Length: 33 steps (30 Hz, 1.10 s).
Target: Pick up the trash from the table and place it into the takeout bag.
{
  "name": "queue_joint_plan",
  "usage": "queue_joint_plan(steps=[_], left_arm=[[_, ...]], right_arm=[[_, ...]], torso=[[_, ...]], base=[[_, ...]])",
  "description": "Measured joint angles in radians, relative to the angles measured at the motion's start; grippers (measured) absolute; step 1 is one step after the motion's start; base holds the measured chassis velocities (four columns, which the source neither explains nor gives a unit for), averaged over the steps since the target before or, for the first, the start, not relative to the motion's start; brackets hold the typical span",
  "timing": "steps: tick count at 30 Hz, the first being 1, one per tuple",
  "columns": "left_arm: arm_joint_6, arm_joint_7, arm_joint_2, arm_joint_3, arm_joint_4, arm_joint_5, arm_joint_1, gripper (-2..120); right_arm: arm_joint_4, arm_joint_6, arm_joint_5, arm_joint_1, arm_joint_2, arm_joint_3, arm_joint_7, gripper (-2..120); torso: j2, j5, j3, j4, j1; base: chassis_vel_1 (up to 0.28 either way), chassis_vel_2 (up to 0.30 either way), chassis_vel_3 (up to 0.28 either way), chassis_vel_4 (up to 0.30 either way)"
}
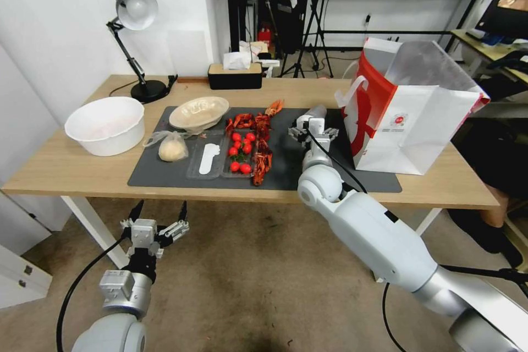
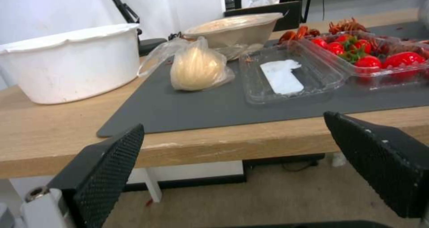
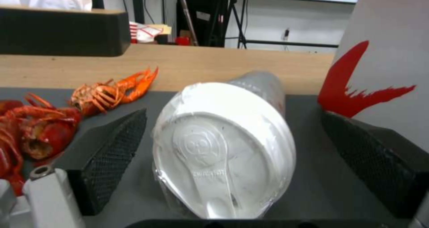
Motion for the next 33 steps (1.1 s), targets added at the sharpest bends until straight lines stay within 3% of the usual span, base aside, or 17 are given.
queue_joint_plan(steps=[29,33], left_arm=[[-0.034,-0.001,0.003,0.002,0.029,0.000,-0.003,100],[-0.037,-0.001,0.003,0.001,0.032,0.000,-0.003,100]], right_arm=[[-0.126,0.005,-0.026,0.065,0.042,-0.058,-0.006,98],[-0.137,0.003,-0.028,0.069,0.045,-0.064,-0.006,89]], torso=[[0.000,-0.0001,0.000,0.0000,0.000],[0.000,-0.0001,0.000,0.0000,0.000]], base=[[0.000,0.000,0.000,0.000],[0.000,0.000,0.000,0.000]])
